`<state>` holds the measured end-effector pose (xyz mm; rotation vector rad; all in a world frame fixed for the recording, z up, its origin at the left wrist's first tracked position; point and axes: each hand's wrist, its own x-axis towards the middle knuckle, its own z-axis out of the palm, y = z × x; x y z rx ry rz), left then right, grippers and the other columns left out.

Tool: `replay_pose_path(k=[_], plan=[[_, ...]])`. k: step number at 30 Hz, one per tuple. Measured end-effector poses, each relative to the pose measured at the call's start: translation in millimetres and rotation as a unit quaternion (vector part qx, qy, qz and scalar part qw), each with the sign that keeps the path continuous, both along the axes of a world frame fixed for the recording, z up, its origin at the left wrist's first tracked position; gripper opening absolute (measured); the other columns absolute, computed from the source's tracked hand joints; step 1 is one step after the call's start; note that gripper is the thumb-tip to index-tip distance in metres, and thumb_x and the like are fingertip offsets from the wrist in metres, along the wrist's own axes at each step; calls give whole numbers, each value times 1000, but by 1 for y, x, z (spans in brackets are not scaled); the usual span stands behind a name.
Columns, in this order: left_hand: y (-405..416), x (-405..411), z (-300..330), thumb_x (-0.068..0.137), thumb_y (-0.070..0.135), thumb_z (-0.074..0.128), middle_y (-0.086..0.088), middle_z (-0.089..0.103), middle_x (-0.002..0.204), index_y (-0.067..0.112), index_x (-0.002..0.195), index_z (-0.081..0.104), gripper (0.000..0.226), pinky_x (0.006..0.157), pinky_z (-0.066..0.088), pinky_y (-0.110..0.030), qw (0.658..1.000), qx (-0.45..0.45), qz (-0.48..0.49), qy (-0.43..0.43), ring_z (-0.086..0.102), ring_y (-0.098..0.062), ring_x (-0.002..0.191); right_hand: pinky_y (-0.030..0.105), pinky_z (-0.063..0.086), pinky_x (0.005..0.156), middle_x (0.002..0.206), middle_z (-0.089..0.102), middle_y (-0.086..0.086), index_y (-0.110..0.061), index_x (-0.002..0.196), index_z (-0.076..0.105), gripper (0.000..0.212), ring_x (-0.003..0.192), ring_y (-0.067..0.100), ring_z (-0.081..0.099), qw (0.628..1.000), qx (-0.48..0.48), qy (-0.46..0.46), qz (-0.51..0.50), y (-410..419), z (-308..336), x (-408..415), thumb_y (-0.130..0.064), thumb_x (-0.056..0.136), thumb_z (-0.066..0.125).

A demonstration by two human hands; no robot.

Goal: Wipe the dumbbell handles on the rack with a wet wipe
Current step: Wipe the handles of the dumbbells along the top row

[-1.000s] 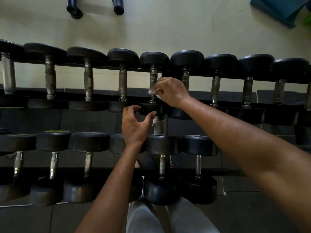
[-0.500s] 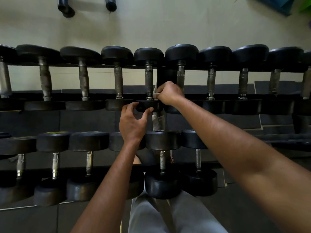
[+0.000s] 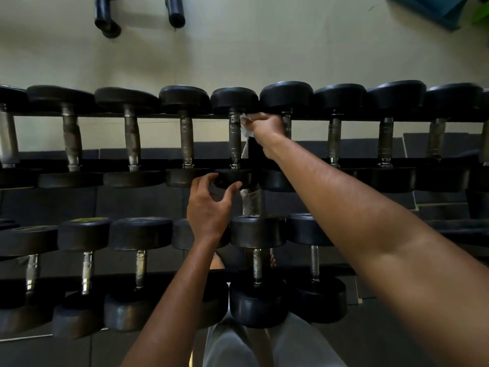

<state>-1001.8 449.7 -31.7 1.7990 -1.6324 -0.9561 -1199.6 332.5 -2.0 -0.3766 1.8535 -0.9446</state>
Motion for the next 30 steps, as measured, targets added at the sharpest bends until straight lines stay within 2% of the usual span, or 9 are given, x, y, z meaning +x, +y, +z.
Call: replay_pose_path(k=[3, 5, 7, 11, 14, 17, 23, 26, 30], plan=[[2, -1, -1, 83, 68, 82, 16, 60, 121, 29, 122, 68, 57, 71, 53, -22, 1000, 0, 8, 1, 64, -6, 92, 7, 47, 53, 87, 73, -11, -14, 114, 78, 21, 65, -7, 66, 999, -25, 24, 12, 2, 5, -1, -21, 94, 82], [4, -3, 0, 84, 67, 81, 16, 60, 122, 29, 123, 68, 56, 72, 52, -23, 1000, -3, 18, 3, 63, -4, 95, 13, 52, 68, 91, 76, -17, -28, 108, 81, 18, 80, -6, 69, 985, -39, 145, 87, 10, 3, -3, -36, 92, 83], [8, -7, 1, 85, 68, 81, 15, 61, 122, 27, 123, 69, 57, 73, 51, -24, 999, -4, 33, -2, 61, -2, 97, 22, 57, 79, 98, 79, -19, -35, 105, 82, 17, 92, -2, 71, 940, -81, 282, 176, 16, 8, -1, -45, 91, 82], [14, -11, 2, 82, 75, 78, 11, 66, 124, 25, 124, 70, 66, 81, 52, -29, 996, 17, 83, -13, 66, -10, 108, 31, 58, 80, 107, 81, -13, -39, 114, 81, 20, 97, 13, 77, 782, -183, 472, 363, -2, 20, 8, -45, 100, 67], [16, -12, 0, 79, 80, 76, 6, 69, 131, 23, 130, 70, 78, 92, 46, -26, 991, 67, 113, 15, 63, -13, 122, 32, 45, 73, 112, 80, -4, -38, 126, 75, 33, 100, 29, 75, 620, -126, 583, 510, -21, 28, 13, -22, 107, 53], [18, -14, -3, 78, 84, 73, 7, 69, 134, 23, 134, 69, 83, 98, 48, -29, 989, 90, 115, 29, 62, -14, 128, 34, 42, 69, 110, 78, 1, -34, 131, 71, 46, 98, 34, 75, 539, -66, 624, 563, -29, 30, 14, -5, 105, 47], [16, -12, -5, 76, 89, 70, 11, 69, 128, 25, 129, 69, 83, 97, 50, -33, 986, 113, 121, 23, 63, -12, 124, 33, 49, 74, 106, 77, 3, -27, 115, 79, 26, 100, 33, 72, 553, 4, 577, 601, -44, 37, 32, -16, 104, 59], [15, -10, -6, 74, 93, 67, 13, 68, 127, 27, 127, 68, 85, 98, 54, -39, 985, 124, 113, 26, 63, -12, 122, 34, 53, 81, 111, 75, 1, -32, 117, 79, 21, 105, 32, 69, 554, 28, 531, 641, -43, 40, 39, -24, 101, 68], [12, -7, -5, 71, 93, 69, 13, 68, 124, 28, 123, 69, 83, 93, 54, -38, 986, 127, 109, 24, 64, -12, 119, 33, 53, 73, 112, 74, -1, -31, 119, 78, 20, 97, 23, 67, 540, 21, 479, 692, -21, 28, 50, -32, 100, 69]])
